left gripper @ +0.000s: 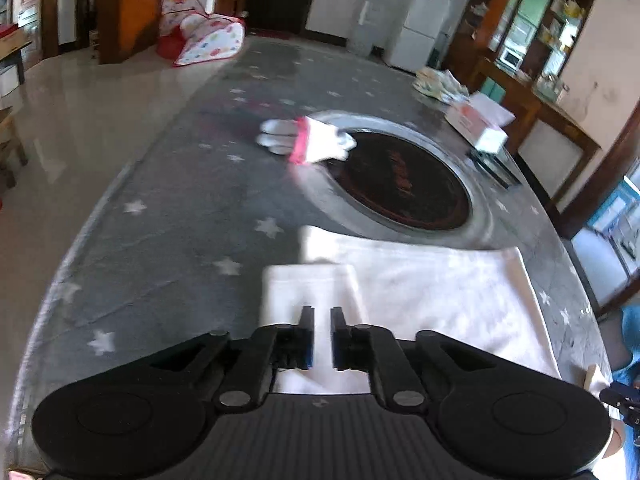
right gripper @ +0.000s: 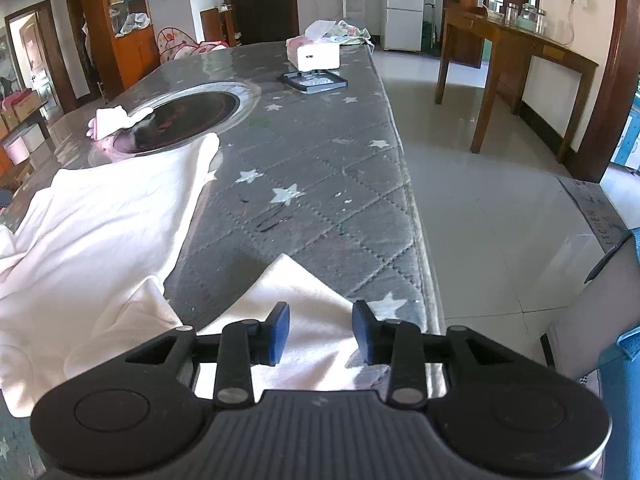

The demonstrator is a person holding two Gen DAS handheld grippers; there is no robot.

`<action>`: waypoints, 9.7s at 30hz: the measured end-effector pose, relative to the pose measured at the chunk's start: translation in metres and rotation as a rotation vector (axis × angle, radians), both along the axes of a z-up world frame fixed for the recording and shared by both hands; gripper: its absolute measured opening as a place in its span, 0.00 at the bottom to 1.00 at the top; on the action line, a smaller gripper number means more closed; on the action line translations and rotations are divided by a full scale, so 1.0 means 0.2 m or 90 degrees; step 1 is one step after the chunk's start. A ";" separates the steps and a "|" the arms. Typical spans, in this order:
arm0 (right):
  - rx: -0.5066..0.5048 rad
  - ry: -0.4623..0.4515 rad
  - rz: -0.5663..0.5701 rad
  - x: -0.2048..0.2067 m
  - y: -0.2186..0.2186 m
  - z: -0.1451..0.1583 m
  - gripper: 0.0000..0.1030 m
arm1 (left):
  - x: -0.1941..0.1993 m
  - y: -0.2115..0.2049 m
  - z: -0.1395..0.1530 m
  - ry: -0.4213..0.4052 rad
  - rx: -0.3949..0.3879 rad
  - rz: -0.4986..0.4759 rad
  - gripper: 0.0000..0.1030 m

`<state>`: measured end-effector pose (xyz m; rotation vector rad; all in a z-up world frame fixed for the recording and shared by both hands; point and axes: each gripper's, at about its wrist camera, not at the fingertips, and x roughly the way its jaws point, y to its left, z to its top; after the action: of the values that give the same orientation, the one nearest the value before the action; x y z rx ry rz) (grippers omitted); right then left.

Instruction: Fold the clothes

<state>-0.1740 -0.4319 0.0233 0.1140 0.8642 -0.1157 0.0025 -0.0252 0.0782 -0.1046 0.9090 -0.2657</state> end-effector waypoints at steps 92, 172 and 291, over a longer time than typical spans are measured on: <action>-0.054 -0.001 -0.044 -0.08 0.05 0.03 0.25 | -0.24 0.98 -0.15 -0.048 0.076 0.178 0.55; 0.004 -0.055 -0.042 -0.22 -0.02 0.03 0.11 | -0.90 -0.61 -0.22 -0.049 0.011 -0.465 0.39; -0.056 -0.032 0.328 -0.10 0.74 -0.02 0.29 | -0.70 -0.35 -0.24 -0.066 0.065 -0.220 0.55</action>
<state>-0.1933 -0.2842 0.0193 -0.1891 0.8130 0.3294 -0.1375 -0.0944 0.0301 0.1610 0.8329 -0.5407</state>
